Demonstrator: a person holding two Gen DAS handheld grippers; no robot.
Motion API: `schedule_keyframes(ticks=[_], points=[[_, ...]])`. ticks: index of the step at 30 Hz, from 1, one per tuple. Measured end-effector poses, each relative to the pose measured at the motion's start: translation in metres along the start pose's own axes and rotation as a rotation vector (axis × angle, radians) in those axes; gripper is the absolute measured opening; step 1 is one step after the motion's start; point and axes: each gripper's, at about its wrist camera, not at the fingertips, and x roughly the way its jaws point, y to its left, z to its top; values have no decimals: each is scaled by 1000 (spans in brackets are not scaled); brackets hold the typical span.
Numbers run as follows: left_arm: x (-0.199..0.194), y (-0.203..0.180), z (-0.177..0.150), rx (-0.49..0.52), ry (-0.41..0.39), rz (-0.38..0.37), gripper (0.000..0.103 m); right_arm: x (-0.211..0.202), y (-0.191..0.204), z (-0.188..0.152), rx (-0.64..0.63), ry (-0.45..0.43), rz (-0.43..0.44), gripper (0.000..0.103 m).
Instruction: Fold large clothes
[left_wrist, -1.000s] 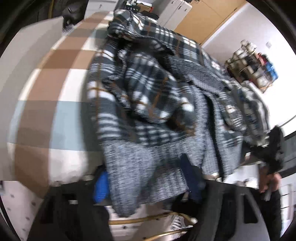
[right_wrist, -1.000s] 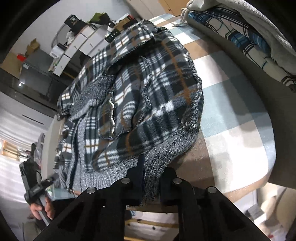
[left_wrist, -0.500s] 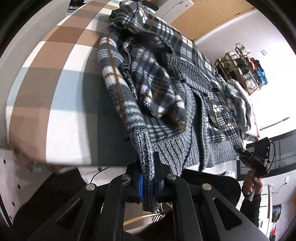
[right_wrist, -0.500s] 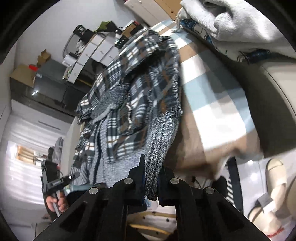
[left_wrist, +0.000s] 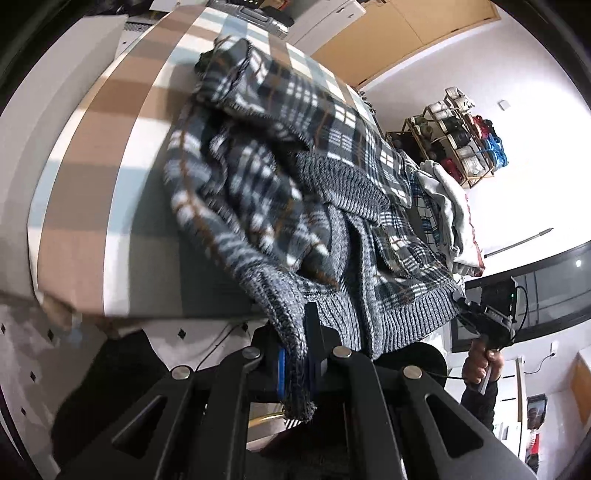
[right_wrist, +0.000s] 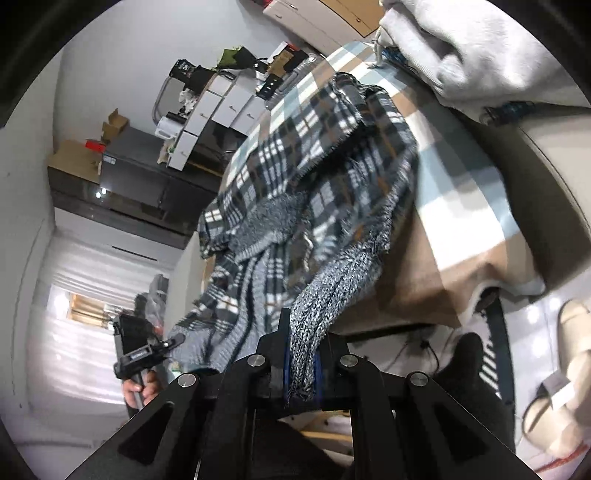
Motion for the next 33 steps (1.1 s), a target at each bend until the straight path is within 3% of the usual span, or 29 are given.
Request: schedule_keyframes(ticks=[3, 7, 9, 14, 20, 25, 29, 33], points=[[4, -4, 14, -8, 10, -30, 3, -1, 2, 8, 15, -1, 33, 9], [2, -2, 41, -86, 23, -156, 3, 3, 10, 30, 37, 10, 34, 9], [1, -5, 58, -99, 9, -170, 3, 5, 16, 44, 44, 6, 43, 9], [-6, -5, 112, -153, -80, -165, 3, 19, 34, 103, 61, 8, 18, 9], [0, 6, 168, -226, -97, -141, 3, 48, 36, 190, 94, 36, -61, 9], [14, 23, 200, -277, -85, -93, 3, 95, 19, 249, 132, 91, -167, 9], [32, 42, 218, -332, -43, -61, 3, 138, -6, 275, 185, 174, -232, 9], [46, 62, 226, -383, -2, -60, 3, 164, -31, 290, 253, 218, -243, 9]])
